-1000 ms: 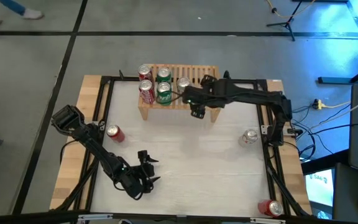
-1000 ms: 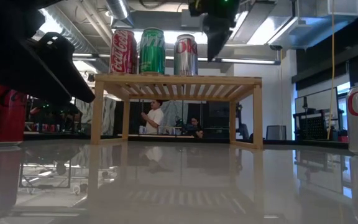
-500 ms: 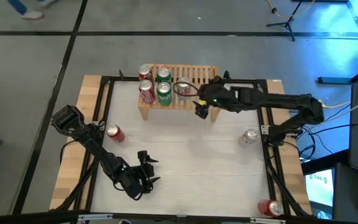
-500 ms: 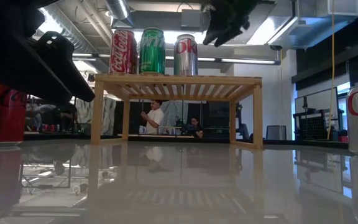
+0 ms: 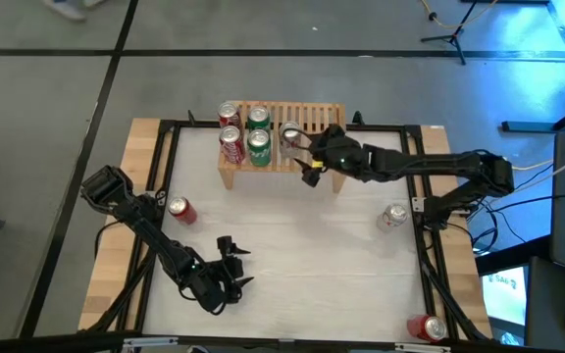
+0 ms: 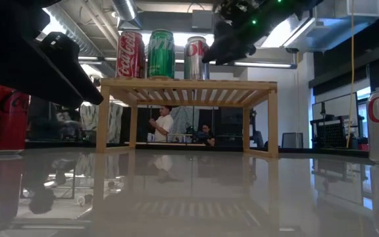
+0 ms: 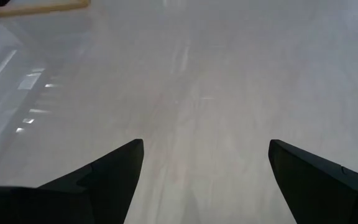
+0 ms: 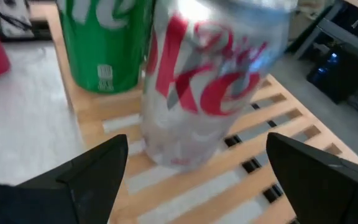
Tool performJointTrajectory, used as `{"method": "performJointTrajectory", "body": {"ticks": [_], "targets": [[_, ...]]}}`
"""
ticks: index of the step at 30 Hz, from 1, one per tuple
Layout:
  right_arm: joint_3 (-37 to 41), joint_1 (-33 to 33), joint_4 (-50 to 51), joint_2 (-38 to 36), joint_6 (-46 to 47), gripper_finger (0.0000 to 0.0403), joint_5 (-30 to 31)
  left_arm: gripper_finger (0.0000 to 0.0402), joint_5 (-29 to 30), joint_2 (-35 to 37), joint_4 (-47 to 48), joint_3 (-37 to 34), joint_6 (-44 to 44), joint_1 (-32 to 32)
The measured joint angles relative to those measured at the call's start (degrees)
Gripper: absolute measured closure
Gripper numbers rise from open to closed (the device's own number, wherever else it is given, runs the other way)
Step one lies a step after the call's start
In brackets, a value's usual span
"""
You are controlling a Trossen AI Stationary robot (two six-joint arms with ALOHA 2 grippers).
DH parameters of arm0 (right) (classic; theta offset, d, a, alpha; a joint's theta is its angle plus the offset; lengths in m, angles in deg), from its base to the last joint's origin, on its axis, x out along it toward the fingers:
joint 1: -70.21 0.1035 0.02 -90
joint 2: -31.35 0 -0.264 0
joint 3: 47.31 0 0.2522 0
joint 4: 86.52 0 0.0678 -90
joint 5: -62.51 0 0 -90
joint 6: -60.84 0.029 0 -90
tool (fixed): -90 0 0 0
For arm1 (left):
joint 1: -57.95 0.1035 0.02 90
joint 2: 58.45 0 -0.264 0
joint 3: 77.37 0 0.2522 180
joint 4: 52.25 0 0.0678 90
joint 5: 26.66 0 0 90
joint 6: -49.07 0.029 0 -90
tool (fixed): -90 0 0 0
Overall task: Place canned beverage on shelf
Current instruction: Put the top red silver soda can on the shelf
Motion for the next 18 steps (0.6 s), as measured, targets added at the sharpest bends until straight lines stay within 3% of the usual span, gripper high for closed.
{"method": "performJointTrajectory", "body": {"ticks": [18], "targets": [[0.11,-2.2,-6.48,3.06,-4.59,0.0024,-2.89,0.0065,0.79,0.0,0.31,0.0,0.13,0.0]]}}
